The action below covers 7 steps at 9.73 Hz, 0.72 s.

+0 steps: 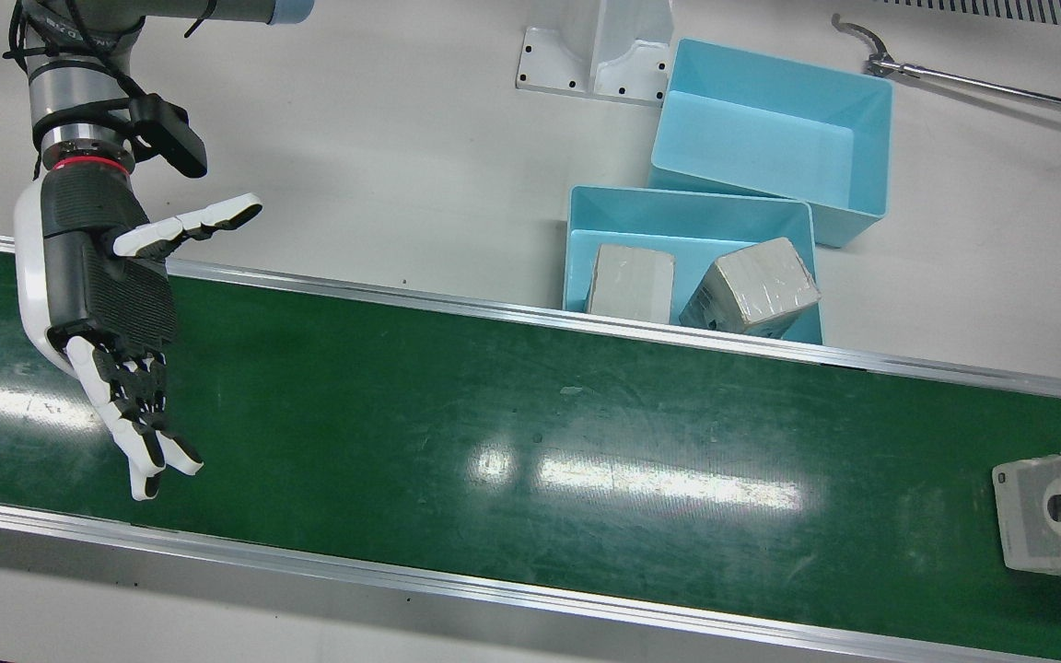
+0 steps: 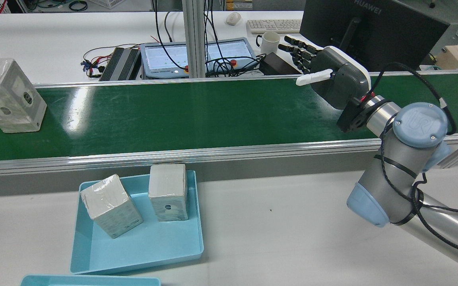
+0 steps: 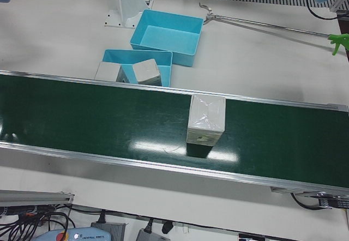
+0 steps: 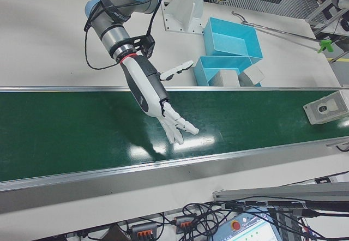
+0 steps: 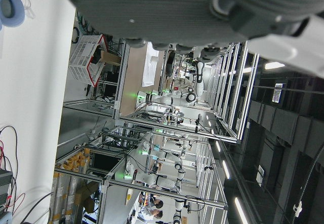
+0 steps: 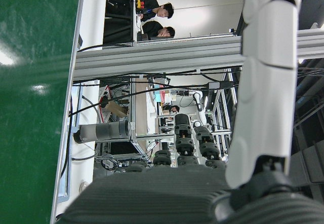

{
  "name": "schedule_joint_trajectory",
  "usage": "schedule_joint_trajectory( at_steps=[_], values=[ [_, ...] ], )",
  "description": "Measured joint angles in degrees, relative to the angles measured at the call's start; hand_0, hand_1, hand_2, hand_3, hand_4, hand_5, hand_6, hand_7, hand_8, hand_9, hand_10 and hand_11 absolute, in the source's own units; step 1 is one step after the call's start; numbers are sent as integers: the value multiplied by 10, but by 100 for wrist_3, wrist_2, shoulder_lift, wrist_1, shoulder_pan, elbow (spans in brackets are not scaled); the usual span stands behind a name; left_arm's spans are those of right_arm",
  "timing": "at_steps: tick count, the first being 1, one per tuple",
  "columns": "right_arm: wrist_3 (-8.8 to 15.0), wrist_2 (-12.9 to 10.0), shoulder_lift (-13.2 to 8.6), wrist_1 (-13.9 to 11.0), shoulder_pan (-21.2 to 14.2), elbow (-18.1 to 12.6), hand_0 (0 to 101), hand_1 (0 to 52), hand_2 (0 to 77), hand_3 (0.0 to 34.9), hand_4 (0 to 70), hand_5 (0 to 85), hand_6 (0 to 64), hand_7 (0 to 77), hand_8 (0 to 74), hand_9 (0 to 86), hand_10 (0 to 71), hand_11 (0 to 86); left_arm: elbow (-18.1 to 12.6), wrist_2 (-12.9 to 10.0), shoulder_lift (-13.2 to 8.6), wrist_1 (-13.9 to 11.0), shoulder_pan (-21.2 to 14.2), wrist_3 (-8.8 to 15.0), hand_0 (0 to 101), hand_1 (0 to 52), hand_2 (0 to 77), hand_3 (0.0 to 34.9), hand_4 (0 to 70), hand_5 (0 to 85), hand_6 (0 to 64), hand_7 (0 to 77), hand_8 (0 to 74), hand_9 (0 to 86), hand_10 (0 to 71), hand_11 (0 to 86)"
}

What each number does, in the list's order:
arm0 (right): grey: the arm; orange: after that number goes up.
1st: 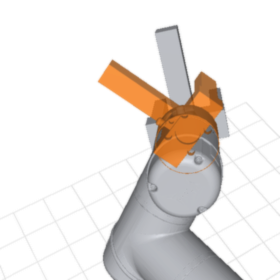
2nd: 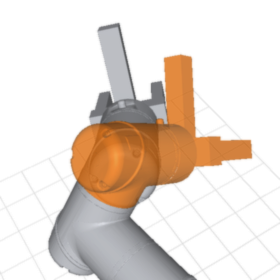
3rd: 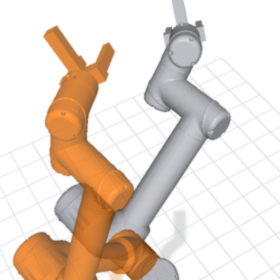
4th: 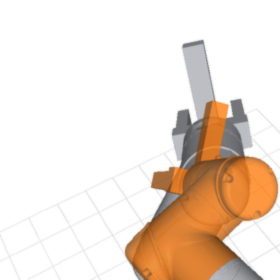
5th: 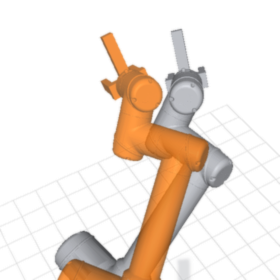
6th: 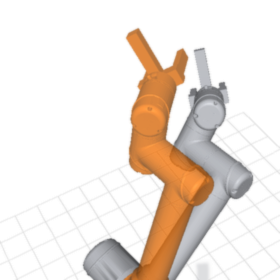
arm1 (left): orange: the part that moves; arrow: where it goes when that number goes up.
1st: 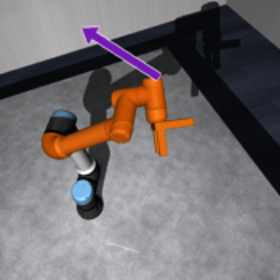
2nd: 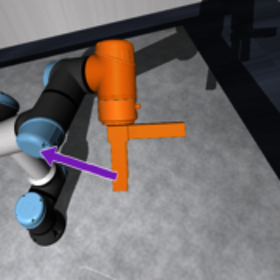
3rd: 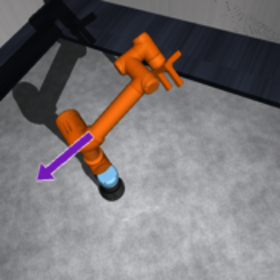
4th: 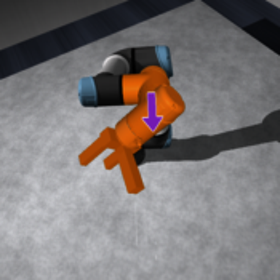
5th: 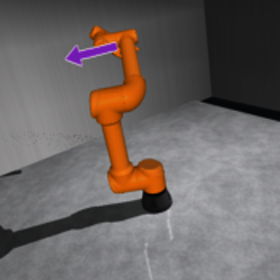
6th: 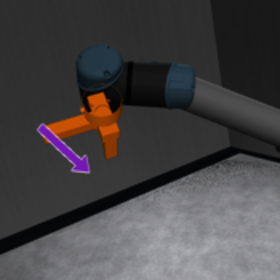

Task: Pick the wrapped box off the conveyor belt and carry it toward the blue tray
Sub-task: 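Track the approaching wrapped white box with the right hand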

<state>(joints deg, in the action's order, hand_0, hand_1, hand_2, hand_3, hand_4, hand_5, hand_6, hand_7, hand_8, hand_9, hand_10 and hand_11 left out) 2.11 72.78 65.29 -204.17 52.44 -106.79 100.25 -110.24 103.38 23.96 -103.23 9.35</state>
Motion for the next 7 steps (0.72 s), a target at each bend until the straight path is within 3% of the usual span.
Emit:
schedule_joint_trajectory(
  at_steps=[7],
  values=[
    [-1,-7,-7,0,-51,23,474,120,49,0,98,76,55,142,33,27,0,11,0,0,0,0,0,0,0,0,11,0,0,11,5,5,5,5,5,5]
  ],
)
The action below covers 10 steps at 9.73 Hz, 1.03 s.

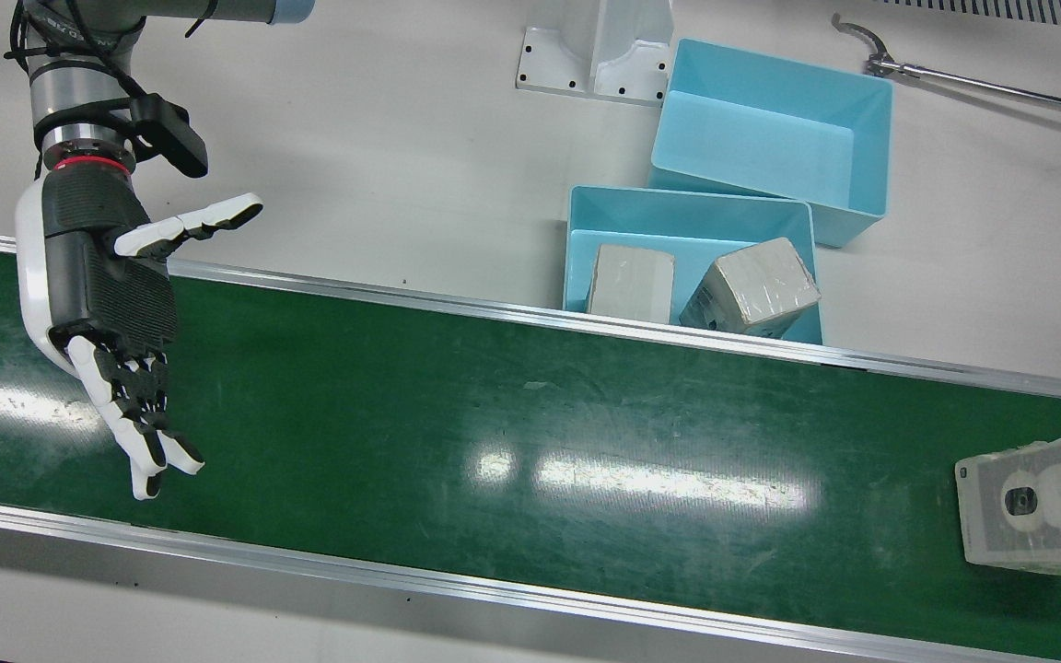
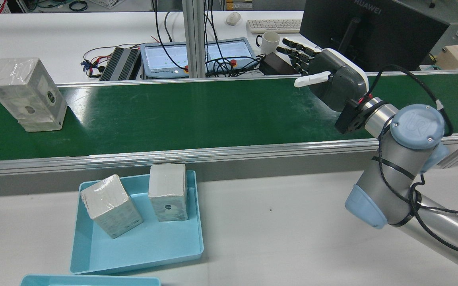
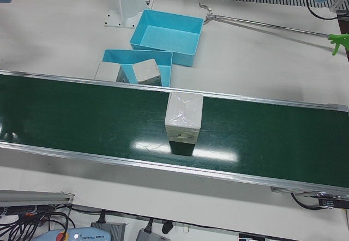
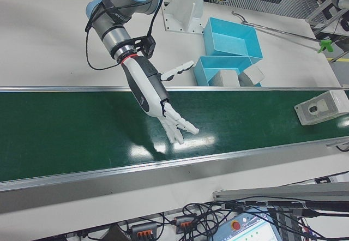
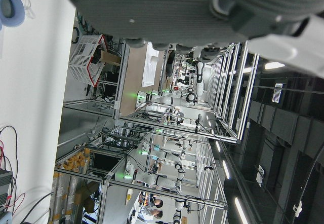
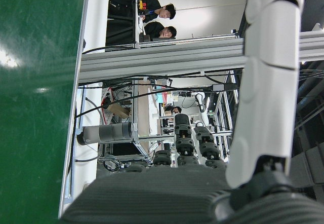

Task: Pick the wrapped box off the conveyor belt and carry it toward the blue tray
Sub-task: 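Track the approaching wrapped white box with the right hand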

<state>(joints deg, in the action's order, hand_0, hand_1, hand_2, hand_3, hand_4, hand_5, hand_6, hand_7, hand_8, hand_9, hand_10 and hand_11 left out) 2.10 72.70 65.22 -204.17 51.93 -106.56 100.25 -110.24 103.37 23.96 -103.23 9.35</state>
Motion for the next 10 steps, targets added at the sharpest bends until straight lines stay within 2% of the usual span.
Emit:
schedule_joint_trajectory(
  at_steps=[10],
  values=[
    [34,-3,-44,6,-113,24,470,109,33,0,104,76,55,142,33,27,0,11,0,0,0,0,0,0,0,0,11,0,0,11,5,5,5,5,5,5]
  ],
)
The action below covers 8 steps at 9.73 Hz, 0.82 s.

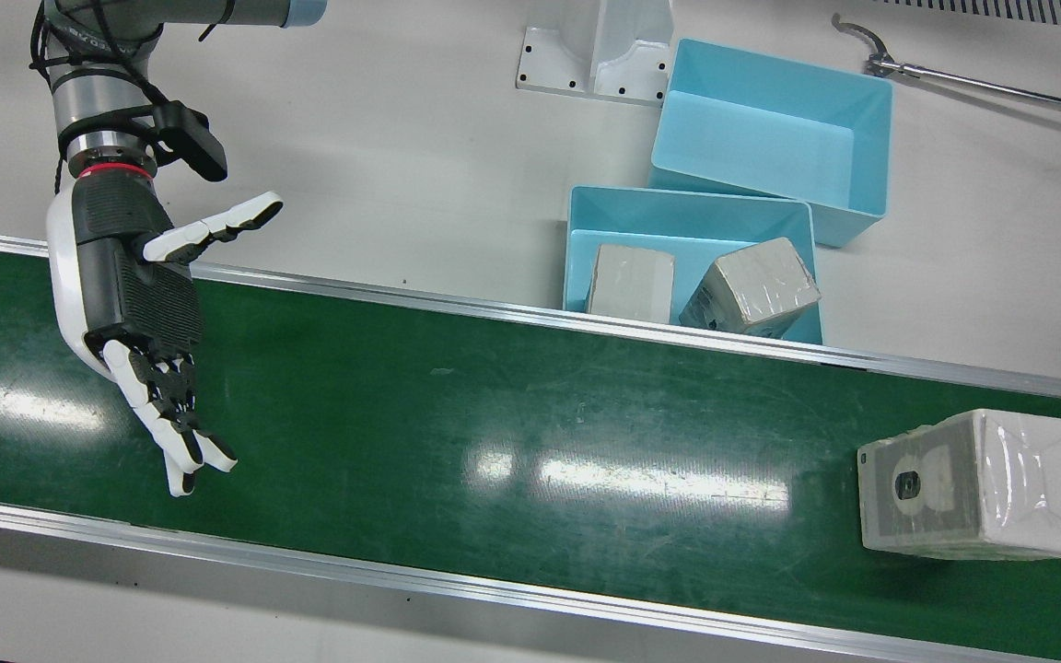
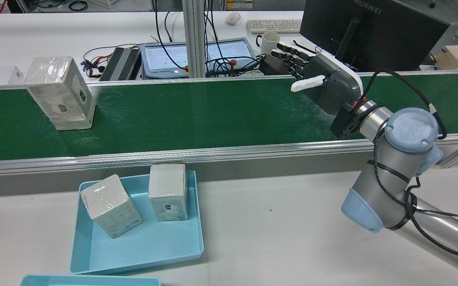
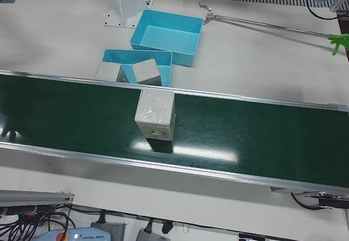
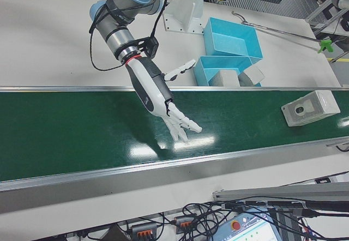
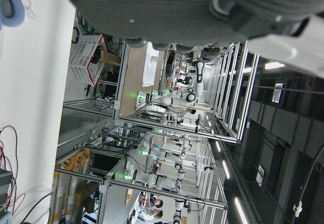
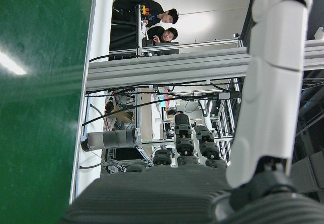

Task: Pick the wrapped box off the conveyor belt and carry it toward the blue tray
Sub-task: 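Track the approaching wrapped white box with the right hand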

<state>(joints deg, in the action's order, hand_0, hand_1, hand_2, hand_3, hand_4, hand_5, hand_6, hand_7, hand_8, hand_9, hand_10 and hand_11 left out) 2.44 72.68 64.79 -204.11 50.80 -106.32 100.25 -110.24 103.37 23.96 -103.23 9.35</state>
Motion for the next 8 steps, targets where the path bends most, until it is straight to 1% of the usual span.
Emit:
schedule_joint_trajectory(
  at_steps=[3,5,8],
  values=[
    [8,-2,-1,-1,-7,3,470,104,33,0,104,76,55,142,33,33,0,11,0,0,0,0,0,0,0,0,5,0,0,11,5,5,5,5,5,5],
    [10,-2,-4,1,-20,5,470,109,49,0,104,76,55,142,33,27,0,11,0,0,0,0,0,0,0,0,11,0,0,11,5,5,5,5,5,5],
    [11,-5,-2,3,-52,9,467,109,44,0,104,76,55,142,33,27,0,11,0,0,0,0,0,0,0,0,11,0,0,11,0,5,5,5,5,5]
  ],
)
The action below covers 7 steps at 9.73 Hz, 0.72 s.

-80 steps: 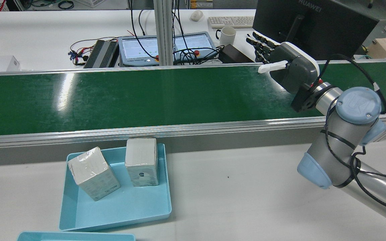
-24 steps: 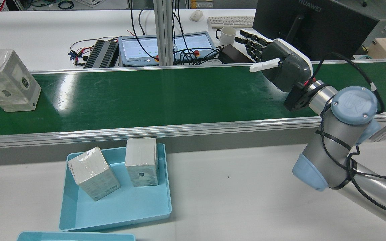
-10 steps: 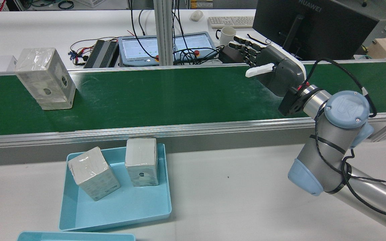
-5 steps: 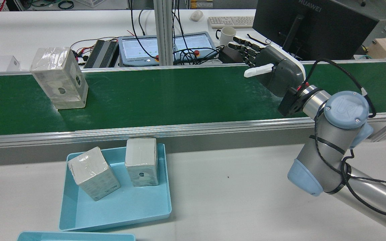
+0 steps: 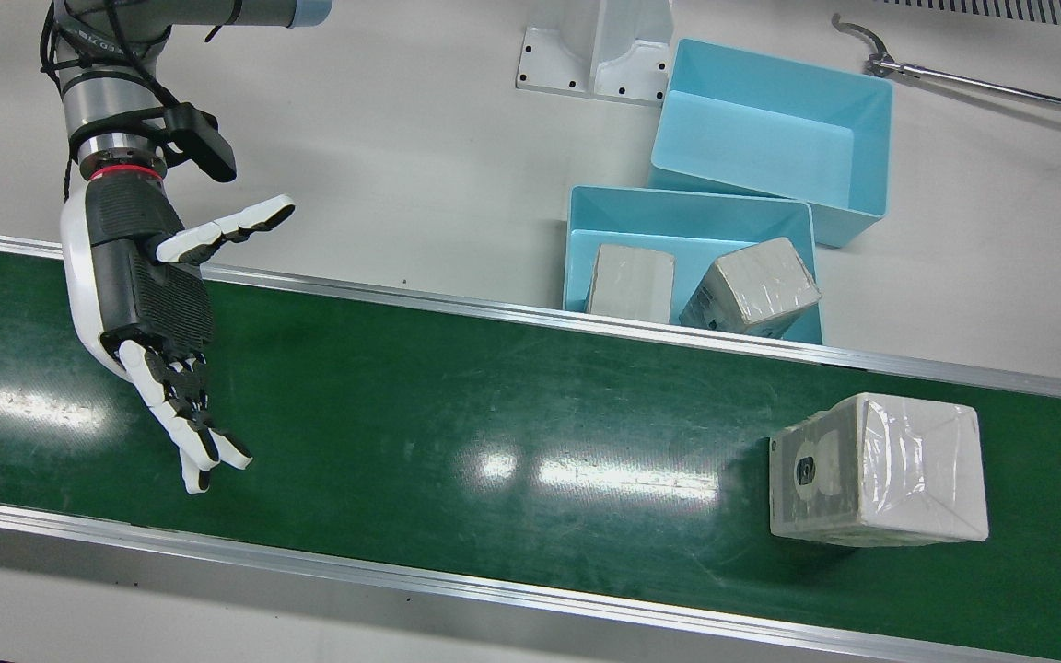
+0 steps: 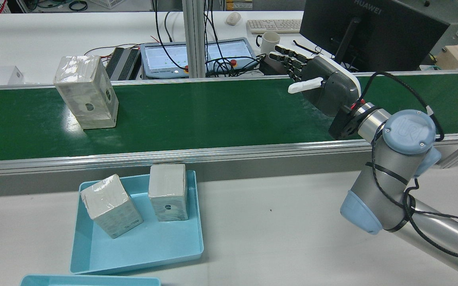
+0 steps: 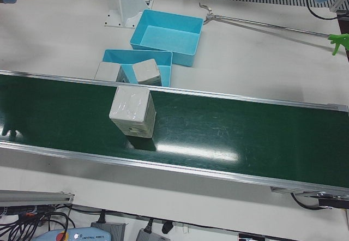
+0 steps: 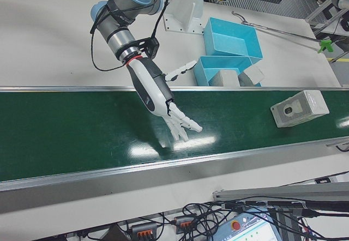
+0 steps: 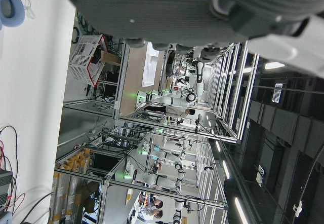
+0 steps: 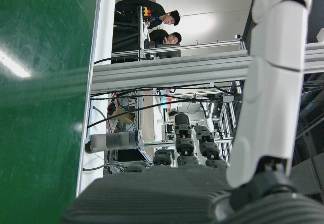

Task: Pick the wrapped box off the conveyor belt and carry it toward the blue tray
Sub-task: 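Track the approaching wrapped white box with the right hand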

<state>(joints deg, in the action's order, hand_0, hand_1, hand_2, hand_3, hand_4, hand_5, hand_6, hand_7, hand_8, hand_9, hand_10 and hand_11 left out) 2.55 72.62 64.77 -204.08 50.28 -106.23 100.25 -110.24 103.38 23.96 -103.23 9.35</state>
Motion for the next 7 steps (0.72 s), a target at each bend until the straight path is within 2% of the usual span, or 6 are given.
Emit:
schedule_joint_trajectory(
  at_steps=[4,7],
  values=[
    [13,-2,4,0,-34,4,468,109,49,0,104,76,55,142,33,27,0,11,0,0,0,0,0,0,0,0,5,0,0,11,5,5,5,5,5,5],
    [23,-3,15,5,-36,12,467,109,44,0,98,76,27,120,33,33,0,11,0,0,0,0,0,0,0,0,11,0,0,11,5,5,5,5,5,5]
  ],
)
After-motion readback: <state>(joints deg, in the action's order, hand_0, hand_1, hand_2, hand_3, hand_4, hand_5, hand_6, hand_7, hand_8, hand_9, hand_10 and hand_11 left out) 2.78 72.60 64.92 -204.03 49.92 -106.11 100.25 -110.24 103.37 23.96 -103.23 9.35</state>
